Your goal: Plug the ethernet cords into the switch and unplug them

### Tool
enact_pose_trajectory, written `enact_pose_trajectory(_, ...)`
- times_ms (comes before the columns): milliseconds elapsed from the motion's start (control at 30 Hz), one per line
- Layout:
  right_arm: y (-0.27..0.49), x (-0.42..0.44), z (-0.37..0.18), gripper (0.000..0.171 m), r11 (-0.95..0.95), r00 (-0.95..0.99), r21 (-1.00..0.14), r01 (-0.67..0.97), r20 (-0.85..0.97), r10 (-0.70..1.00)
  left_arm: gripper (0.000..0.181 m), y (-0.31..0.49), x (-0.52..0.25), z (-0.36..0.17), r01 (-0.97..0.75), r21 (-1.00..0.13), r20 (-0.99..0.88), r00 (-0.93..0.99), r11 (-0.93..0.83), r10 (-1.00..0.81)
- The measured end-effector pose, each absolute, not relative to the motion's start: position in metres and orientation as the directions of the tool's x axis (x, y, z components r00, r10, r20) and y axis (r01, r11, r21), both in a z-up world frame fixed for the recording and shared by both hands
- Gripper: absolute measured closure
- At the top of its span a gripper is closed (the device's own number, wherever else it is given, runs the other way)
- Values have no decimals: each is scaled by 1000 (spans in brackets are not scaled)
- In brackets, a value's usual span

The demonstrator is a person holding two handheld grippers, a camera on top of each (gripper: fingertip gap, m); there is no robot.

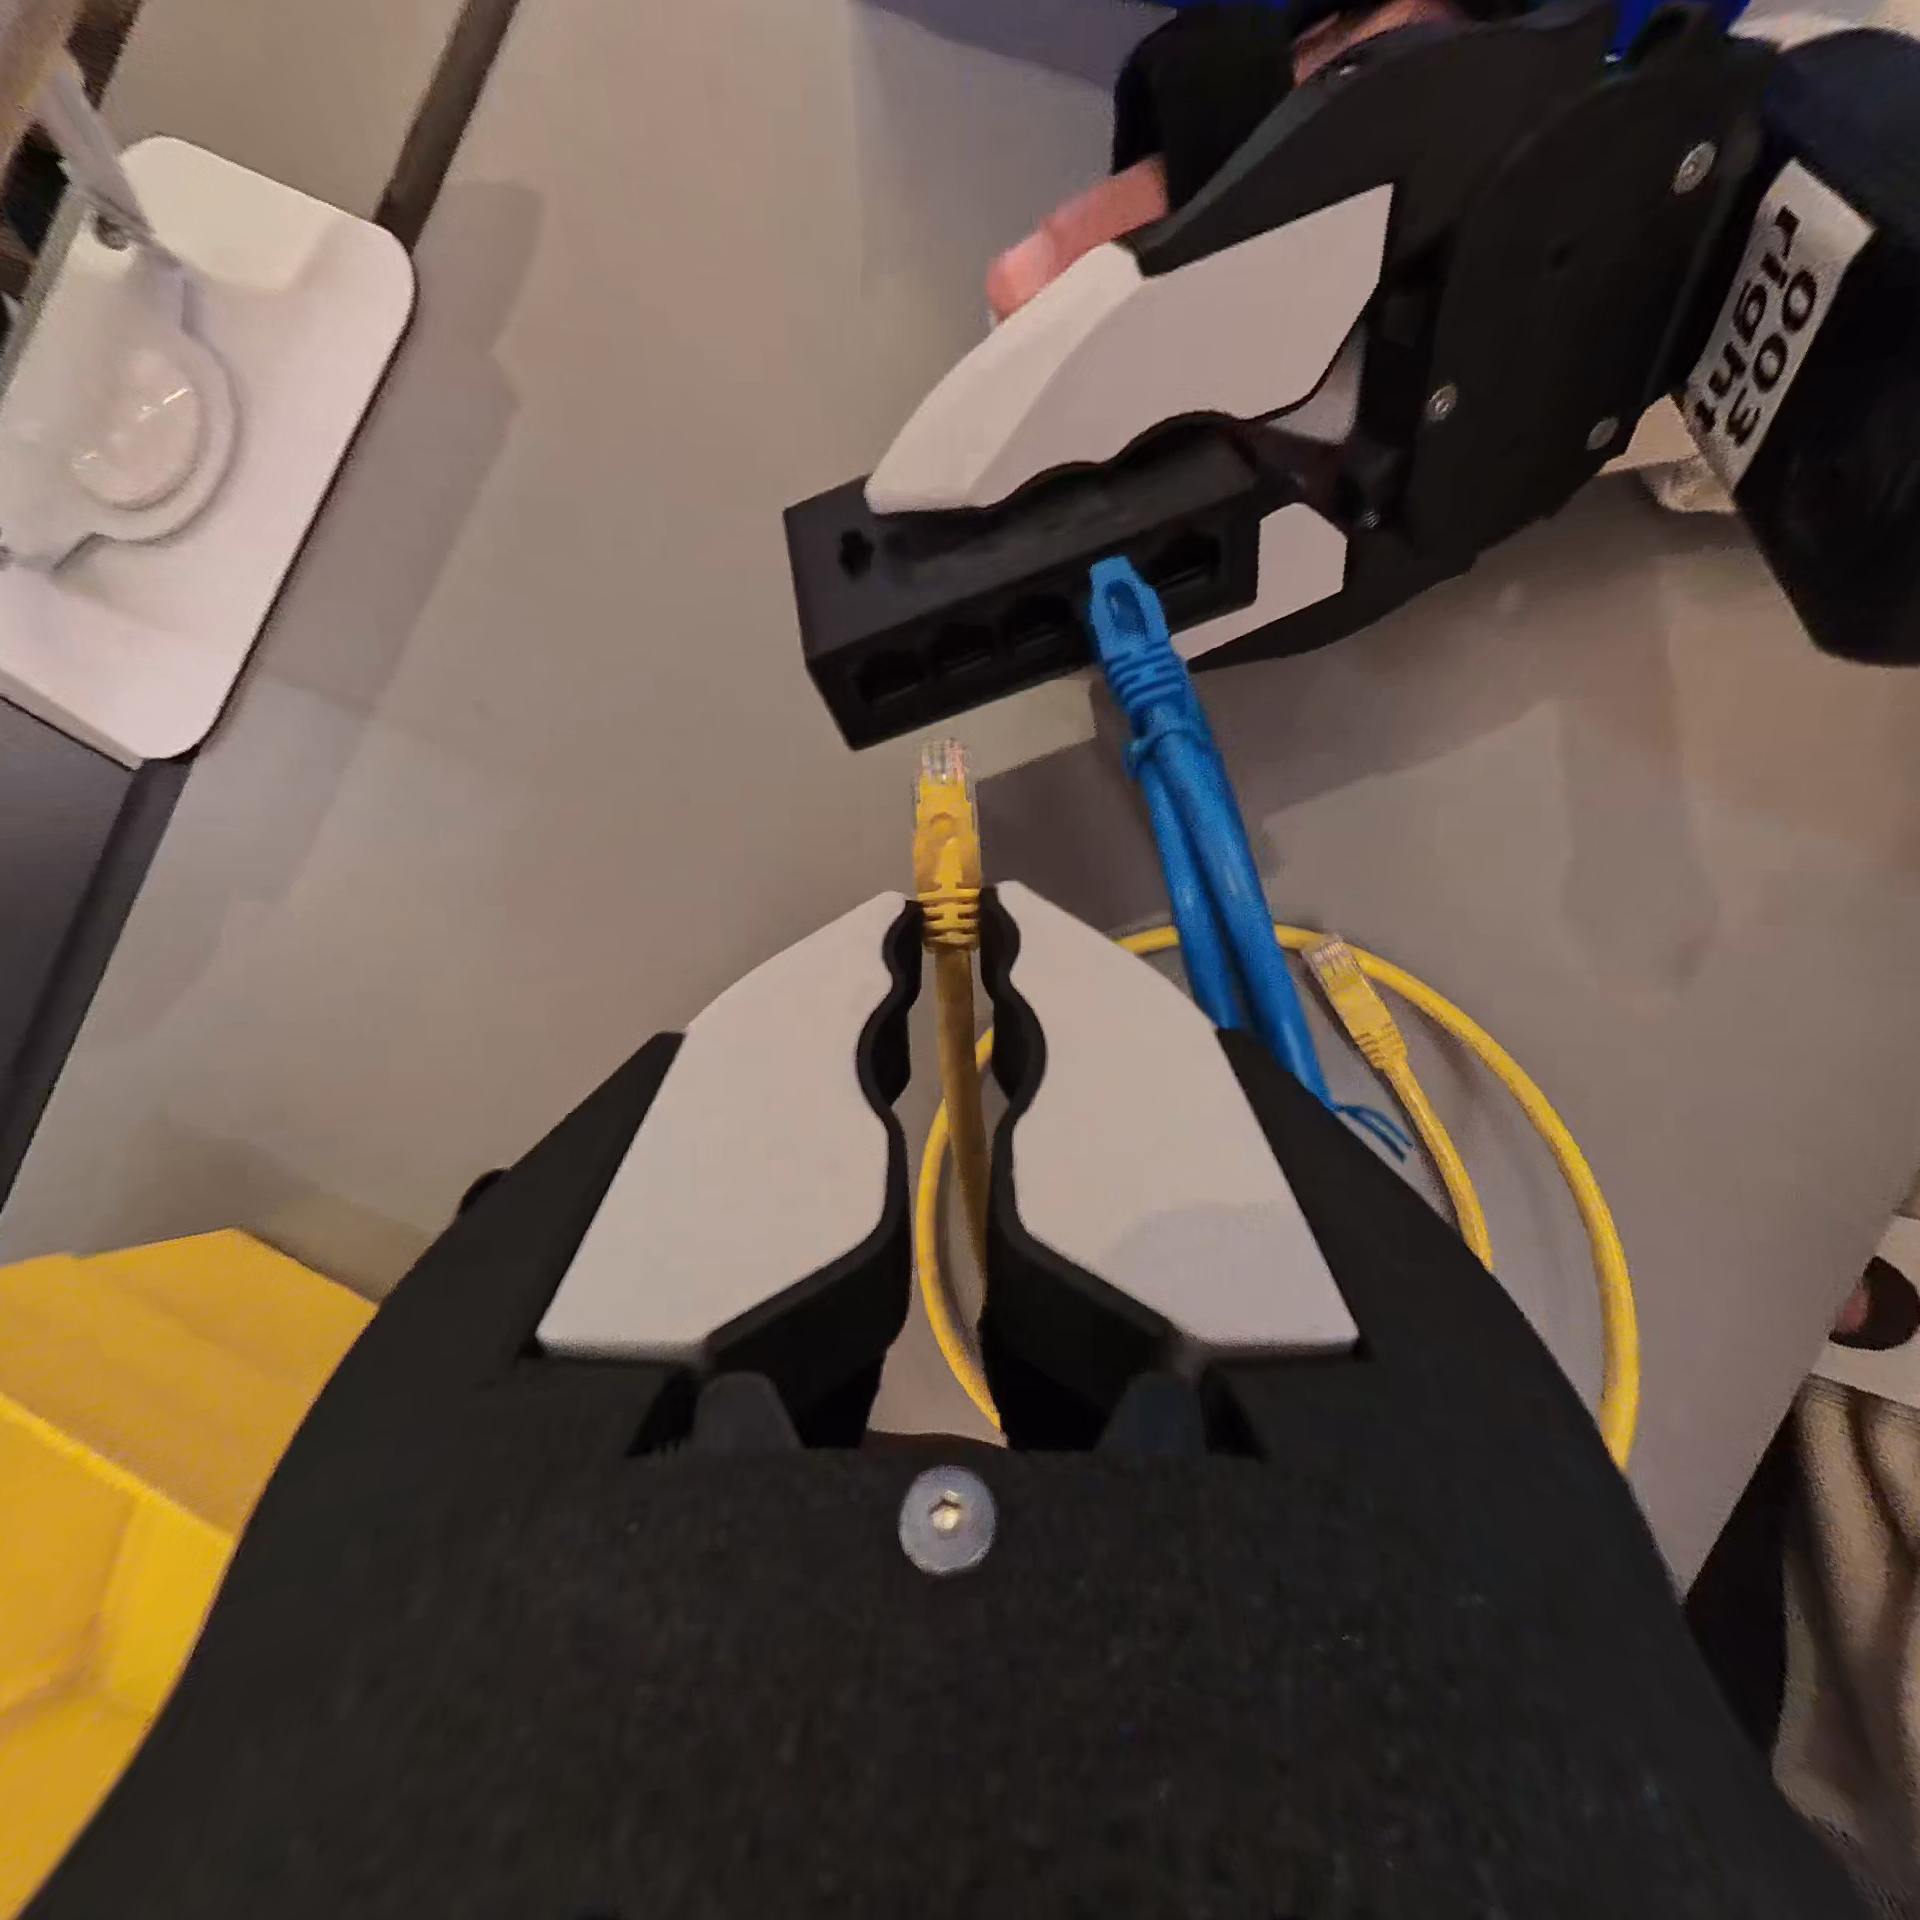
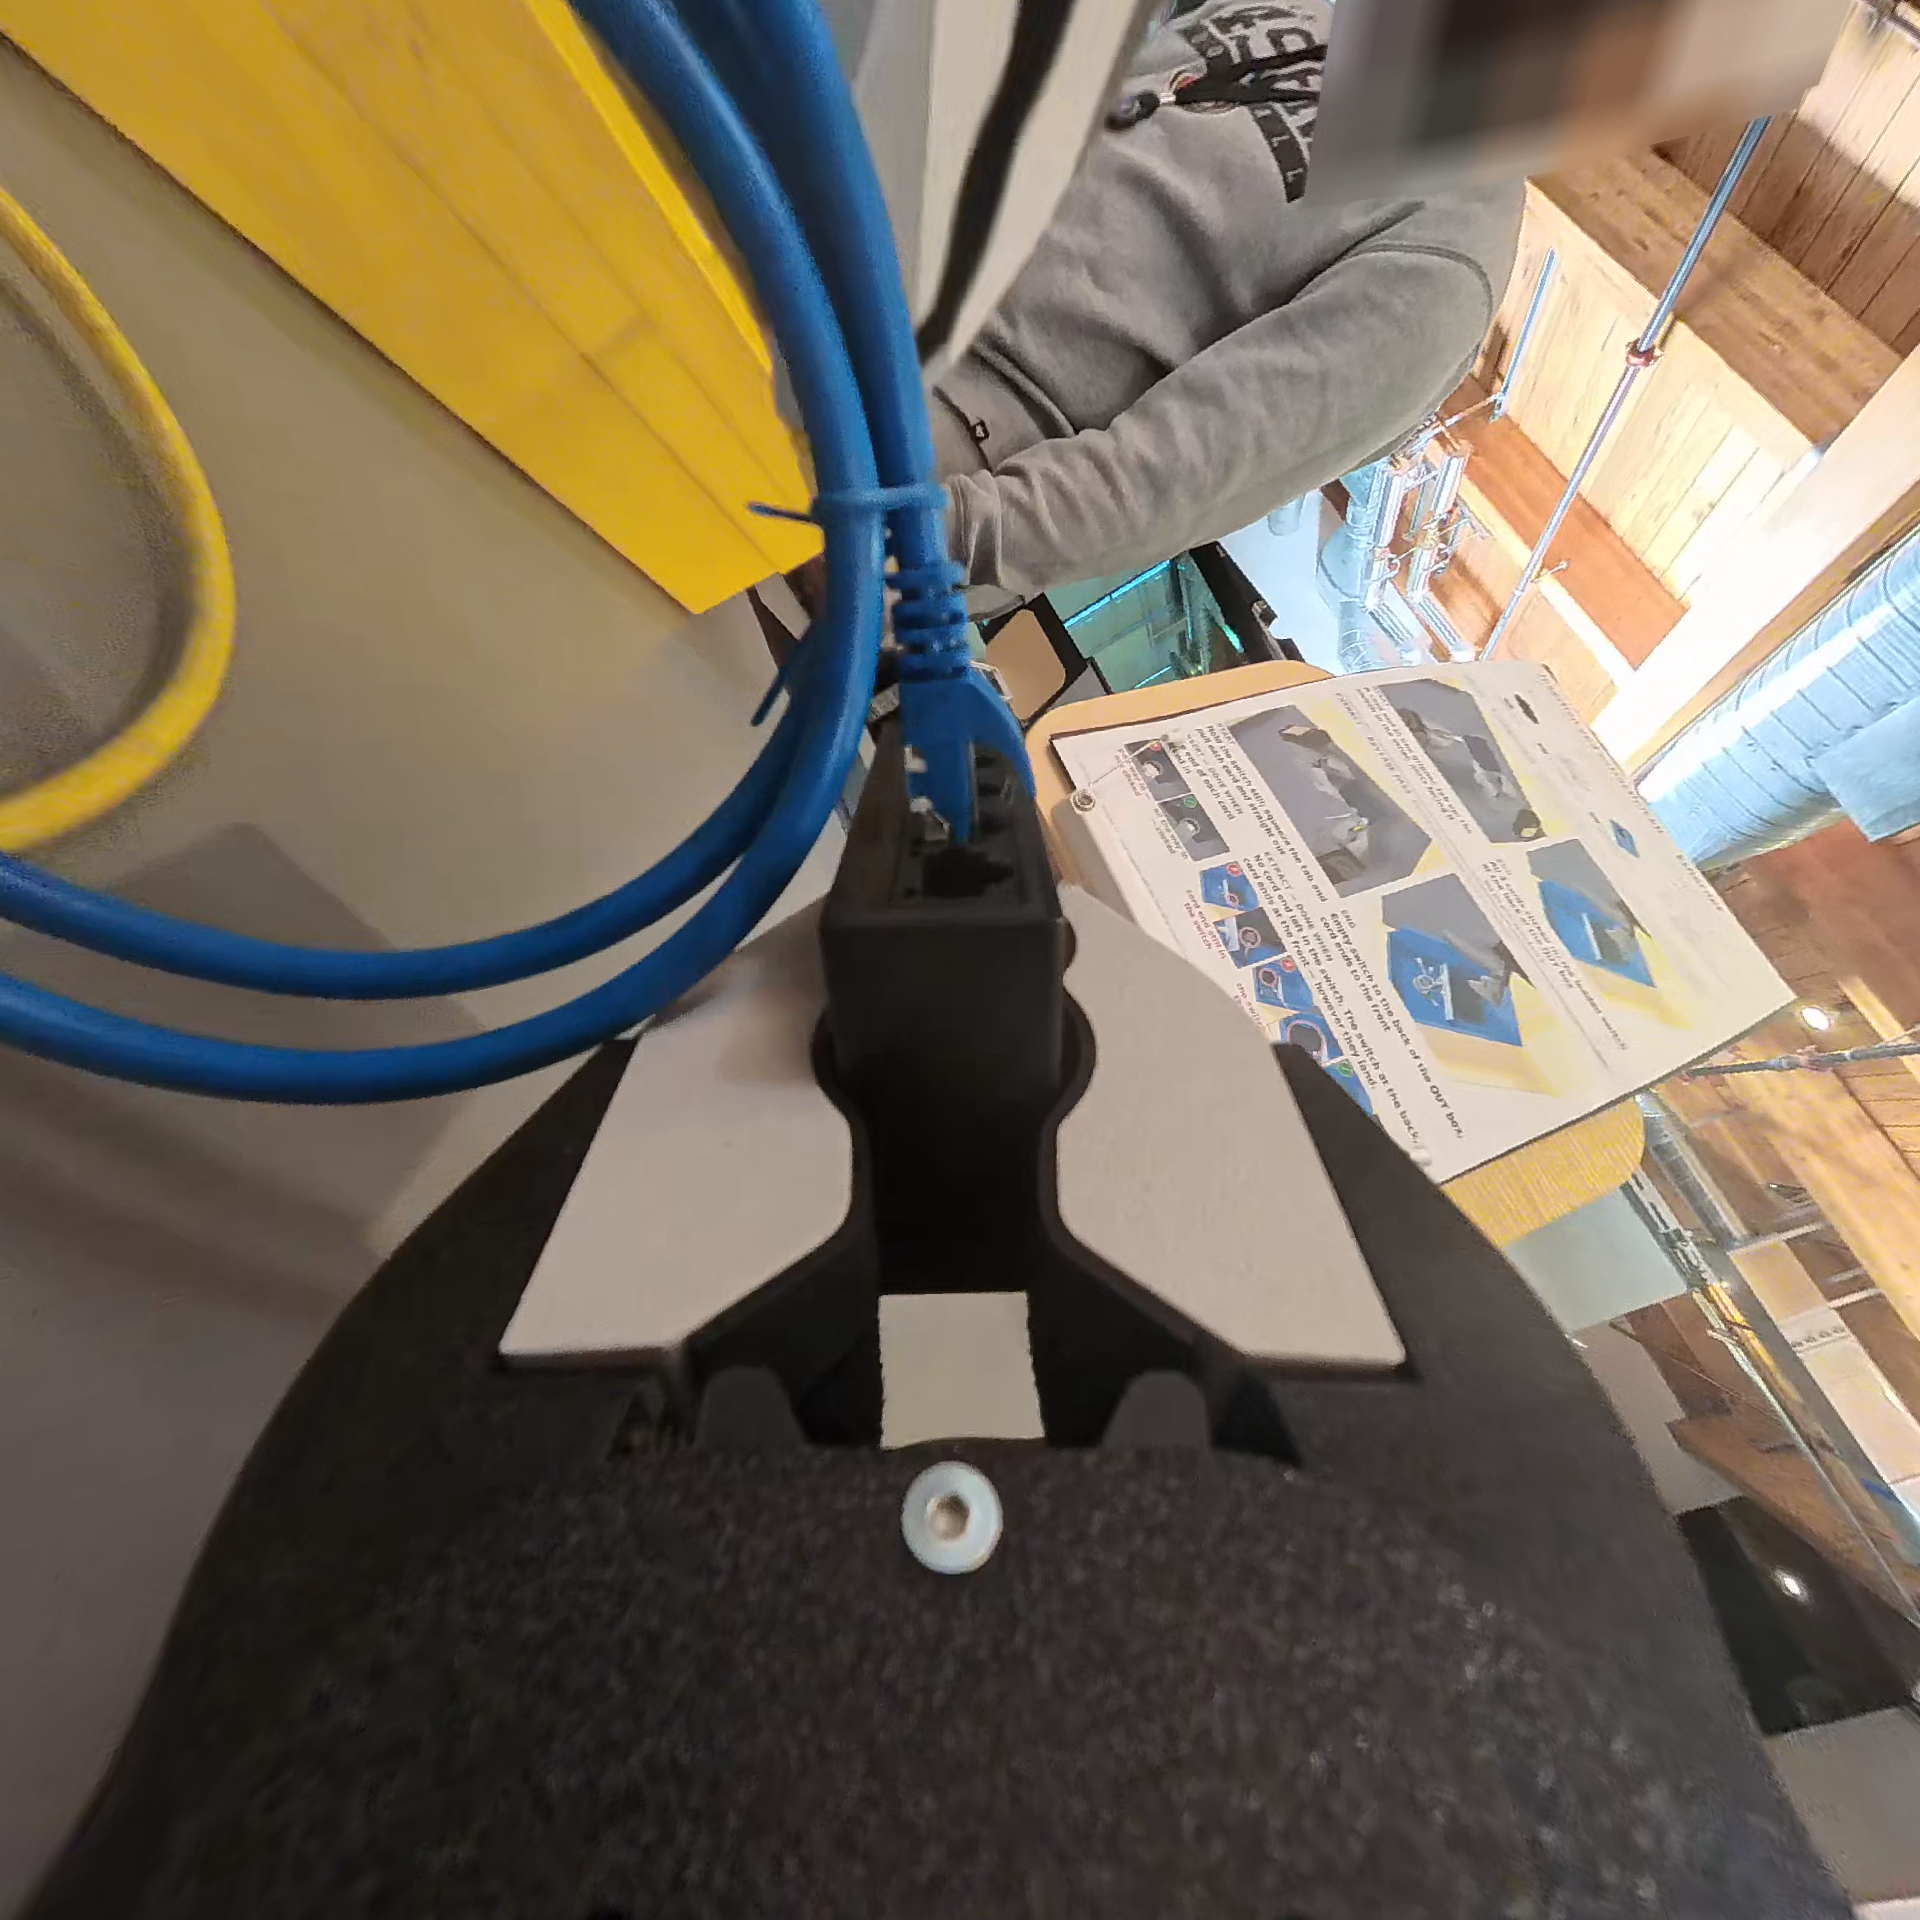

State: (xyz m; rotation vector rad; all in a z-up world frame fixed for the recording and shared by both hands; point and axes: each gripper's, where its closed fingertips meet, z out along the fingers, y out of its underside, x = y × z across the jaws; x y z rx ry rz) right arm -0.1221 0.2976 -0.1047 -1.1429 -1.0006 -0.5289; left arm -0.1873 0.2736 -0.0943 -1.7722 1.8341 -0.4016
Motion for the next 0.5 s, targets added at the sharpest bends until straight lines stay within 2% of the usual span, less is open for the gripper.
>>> enact_pose_trajectory(500, 298, -123, -108, 141, 352, 447, -456, 817, 888, 112, 171, 271, -169, -99, -846, -531, -144, 35, 47, -989)
